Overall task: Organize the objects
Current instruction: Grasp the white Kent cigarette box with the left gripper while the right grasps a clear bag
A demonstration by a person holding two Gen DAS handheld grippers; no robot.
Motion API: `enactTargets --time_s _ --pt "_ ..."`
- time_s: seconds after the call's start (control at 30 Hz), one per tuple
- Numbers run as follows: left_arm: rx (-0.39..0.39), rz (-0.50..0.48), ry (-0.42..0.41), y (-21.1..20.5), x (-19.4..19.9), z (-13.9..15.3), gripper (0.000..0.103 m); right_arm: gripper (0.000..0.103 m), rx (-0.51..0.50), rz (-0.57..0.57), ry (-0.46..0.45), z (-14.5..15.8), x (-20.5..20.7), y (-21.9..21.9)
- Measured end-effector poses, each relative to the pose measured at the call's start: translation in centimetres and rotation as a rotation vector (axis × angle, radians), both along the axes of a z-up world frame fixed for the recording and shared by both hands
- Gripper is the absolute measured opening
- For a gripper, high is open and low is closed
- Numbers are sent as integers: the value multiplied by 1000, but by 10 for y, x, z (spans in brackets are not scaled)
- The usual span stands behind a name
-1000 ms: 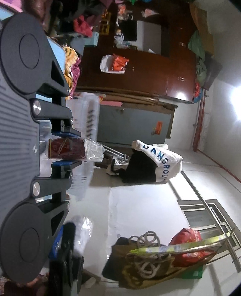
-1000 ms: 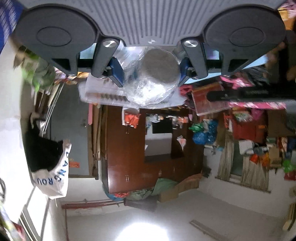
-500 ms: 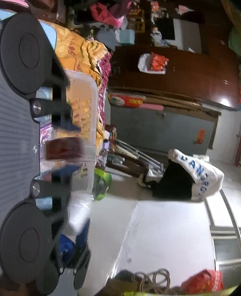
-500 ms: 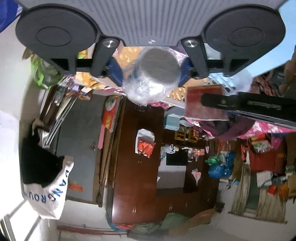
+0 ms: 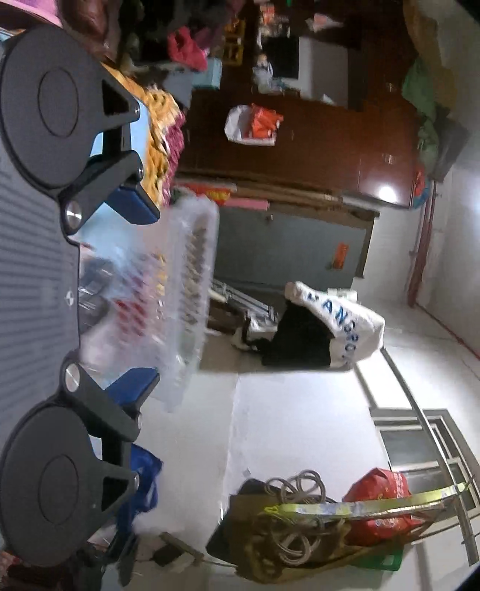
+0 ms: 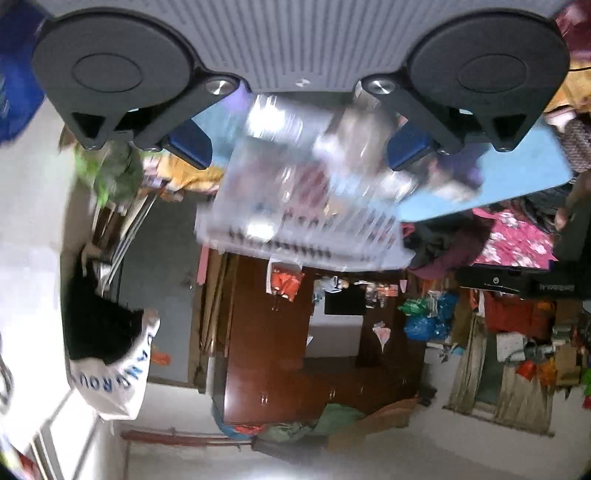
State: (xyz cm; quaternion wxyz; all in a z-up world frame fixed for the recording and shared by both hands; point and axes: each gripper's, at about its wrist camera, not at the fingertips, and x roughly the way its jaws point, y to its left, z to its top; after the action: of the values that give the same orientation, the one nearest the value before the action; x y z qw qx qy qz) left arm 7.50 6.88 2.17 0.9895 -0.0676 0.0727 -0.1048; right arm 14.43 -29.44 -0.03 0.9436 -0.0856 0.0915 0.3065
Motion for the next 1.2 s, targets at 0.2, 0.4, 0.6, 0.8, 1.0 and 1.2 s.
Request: enactTargets --time_s 0.2,0.4,0.6,0.8,1.0,1.2 --pt "49 48 62 1 -4 -26 88 103 60 40 70 -39 -25 1" --pt "73 56 132 -5 26 -26 88 87 97 39 145 -45 -9 1" --pt "102 131 160 -6 35 -40 88 85 94 37 153 -48 -15 3" --pt "107 124 186 -6 42 -46 72 67 81 33 164 -57 -15 6" --pt "128 118 171 -9 38 -46 66 56 75 33 159 -59 -14 7" --pt "107 112 162 -7 34 -47 66 50 44 21 145 -58 -16 10"
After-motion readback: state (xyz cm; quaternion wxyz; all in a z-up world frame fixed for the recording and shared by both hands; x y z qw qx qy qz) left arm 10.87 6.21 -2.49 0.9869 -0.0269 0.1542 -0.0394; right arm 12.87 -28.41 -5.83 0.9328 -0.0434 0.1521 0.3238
